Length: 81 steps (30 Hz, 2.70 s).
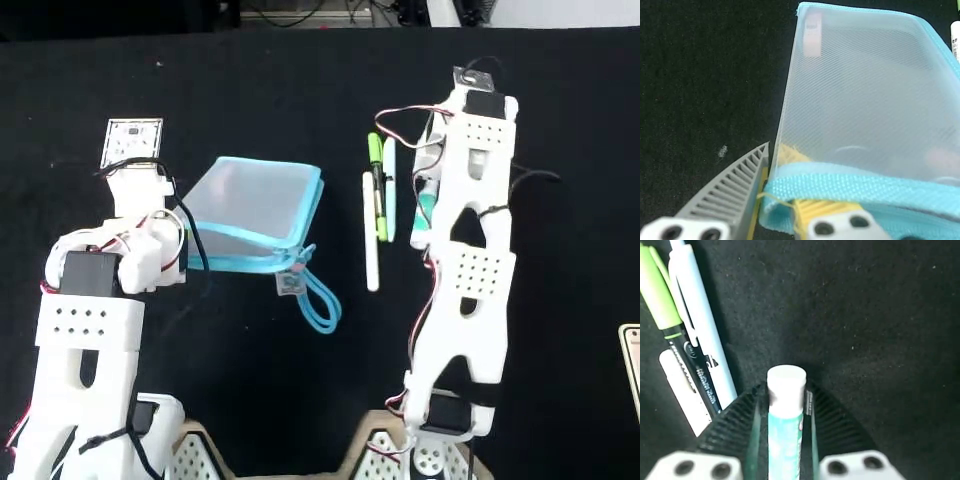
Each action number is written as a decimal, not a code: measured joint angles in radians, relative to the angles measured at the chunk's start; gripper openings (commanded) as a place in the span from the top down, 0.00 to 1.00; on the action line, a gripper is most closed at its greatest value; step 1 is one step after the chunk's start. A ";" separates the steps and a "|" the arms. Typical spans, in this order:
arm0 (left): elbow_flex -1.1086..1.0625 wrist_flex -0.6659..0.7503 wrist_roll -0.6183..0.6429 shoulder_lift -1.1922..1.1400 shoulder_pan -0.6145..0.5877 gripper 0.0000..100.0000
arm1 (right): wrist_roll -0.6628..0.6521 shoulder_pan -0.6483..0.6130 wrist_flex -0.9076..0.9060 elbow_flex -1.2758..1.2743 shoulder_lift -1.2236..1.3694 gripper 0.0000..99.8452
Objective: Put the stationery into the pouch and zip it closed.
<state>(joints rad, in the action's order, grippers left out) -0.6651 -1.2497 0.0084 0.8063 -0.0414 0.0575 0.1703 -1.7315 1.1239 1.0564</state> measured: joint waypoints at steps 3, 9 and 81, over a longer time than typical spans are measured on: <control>0.000 0.000 0.000 0.000 0.000 0.97 | 0.000 -0.003 -0.002 -0.018 -0.025 0.99; 0.000 0.000 0.000 0.000 0.000 0.97 | 0.000 -0.069 -0.002 -0.167 -0.157 0.99; -0.055 0.068 0.000 0.000 0.021 0.97 | -0.381 -1.105 1.498 -2.645 -2.854 0.99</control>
<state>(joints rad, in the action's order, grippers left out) -0.7204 -1.1822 0.0084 0.8063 -0.0199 -0.3230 -0.9344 -0.2340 -1.5213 -1.7975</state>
